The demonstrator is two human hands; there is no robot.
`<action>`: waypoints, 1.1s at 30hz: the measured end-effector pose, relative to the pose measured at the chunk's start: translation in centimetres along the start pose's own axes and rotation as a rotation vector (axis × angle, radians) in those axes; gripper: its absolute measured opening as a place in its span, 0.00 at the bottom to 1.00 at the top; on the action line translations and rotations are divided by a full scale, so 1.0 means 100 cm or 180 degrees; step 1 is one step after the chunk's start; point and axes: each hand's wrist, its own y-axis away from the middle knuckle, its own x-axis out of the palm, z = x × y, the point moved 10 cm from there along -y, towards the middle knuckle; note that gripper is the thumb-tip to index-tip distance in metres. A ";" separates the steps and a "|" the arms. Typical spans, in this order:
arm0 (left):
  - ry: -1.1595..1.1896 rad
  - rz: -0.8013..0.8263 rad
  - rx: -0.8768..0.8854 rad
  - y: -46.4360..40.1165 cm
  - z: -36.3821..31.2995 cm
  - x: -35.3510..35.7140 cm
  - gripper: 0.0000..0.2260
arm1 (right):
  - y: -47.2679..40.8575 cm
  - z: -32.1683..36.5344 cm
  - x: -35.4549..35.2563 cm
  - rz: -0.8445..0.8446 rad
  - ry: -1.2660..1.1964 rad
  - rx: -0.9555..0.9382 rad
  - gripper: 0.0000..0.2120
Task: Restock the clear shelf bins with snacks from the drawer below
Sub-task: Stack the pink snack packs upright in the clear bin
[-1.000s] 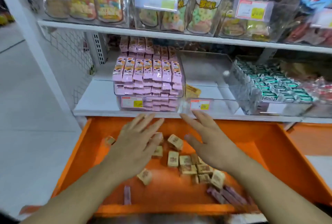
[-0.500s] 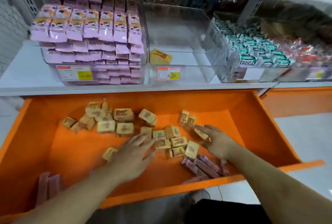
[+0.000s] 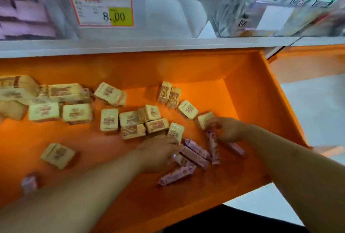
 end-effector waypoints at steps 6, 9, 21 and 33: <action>-0.0939 -0.0010 0.0132 -0.015 -0.008 0.014 0.22 | -0.024 0.004 0.010 0.0088 0.0122 -0.0256 0.18; -0.1255 0.0014 0.0017 -0.015 0.001 0.022 0.26 | -0.030 0.007 0.013 0.0110 0.0221 -0.0319 0.19; -0.0658 -0.0610 0.0125 0.004 0.004 -0.005 0.21 | -0.036 0.013 0.067 0.0815 0.0863 -0.0421 0.21; 0.0922 -0.0477 -0.0636 0.066 0.025 -0.048 0.19 | -0.009 0.040 0.020 0.0625 0.0038 -0.0575 0.12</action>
